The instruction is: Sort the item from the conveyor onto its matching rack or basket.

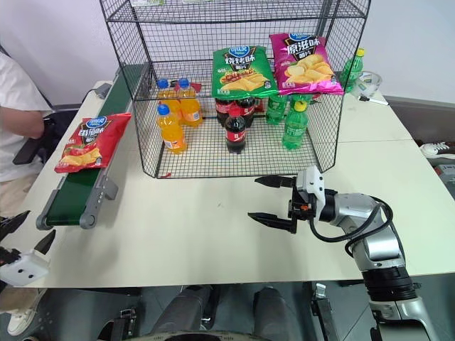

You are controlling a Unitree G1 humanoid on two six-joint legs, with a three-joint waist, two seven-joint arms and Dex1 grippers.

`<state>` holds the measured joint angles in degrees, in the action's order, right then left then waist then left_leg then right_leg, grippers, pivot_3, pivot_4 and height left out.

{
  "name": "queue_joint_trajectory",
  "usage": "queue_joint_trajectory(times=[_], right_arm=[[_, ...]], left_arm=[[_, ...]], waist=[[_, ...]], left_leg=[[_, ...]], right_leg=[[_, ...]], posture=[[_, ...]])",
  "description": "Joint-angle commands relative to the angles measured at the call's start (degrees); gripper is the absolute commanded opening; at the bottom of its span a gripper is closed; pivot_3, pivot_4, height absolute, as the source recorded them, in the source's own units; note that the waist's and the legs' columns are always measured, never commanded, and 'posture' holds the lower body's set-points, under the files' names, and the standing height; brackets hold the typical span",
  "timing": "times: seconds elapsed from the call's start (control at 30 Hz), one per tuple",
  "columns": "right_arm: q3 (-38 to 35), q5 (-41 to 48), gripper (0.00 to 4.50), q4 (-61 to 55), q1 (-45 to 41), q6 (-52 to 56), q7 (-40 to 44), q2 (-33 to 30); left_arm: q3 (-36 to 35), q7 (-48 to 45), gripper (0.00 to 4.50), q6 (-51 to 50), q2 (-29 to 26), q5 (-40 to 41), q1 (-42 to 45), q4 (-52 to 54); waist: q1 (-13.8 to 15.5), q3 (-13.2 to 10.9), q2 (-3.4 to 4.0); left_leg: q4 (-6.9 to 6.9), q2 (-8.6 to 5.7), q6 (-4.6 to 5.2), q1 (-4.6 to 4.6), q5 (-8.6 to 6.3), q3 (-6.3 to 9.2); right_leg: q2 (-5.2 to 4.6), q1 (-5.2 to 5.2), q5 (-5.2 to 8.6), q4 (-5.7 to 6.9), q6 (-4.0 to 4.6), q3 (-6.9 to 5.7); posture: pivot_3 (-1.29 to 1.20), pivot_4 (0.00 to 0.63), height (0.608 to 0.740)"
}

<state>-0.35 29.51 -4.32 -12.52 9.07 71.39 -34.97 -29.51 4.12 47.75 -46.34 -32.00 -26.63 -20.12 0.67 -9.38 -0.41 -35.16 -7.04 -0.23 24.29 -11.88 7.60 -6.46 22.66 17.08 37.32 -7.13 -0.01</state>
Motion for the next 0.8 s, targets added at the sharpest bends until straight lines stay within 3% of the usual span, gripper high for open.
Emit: queue_joint_trajectory(times=[0.03,0.8], right_arm=[[-0.47,0.50,4.50,-2.08,-0.98,0.16,-0.20,-0.35],[-0.78,-0.20,4.50,-1.49,-0.29,-1.34,-0.44,-0.31]], left_arm=[[0.93,1.28,3.80,-0.26,-1.11,0.67,-0.09,0.11],[4.34,2.65,3.80,-2.21,-1.71,1.21,1.72,1.92]], waist=[[0.00,0.00,0.00],[-0.01,0.01,-0.01]], left_leg=[[0.00,0.00,0.00,0.00,0.00,0.00],[-0.02,0.00,0.05,-0.02,0.03,0.00]], right_leg=[[0.00,0.00,0.00,0.00,0.00,0.00],[0.00,0.00,-0.01,0.05,-0.01,0.00]], posture=[[0.00,0.150,0.740],[0.00,0.150,0.740]])
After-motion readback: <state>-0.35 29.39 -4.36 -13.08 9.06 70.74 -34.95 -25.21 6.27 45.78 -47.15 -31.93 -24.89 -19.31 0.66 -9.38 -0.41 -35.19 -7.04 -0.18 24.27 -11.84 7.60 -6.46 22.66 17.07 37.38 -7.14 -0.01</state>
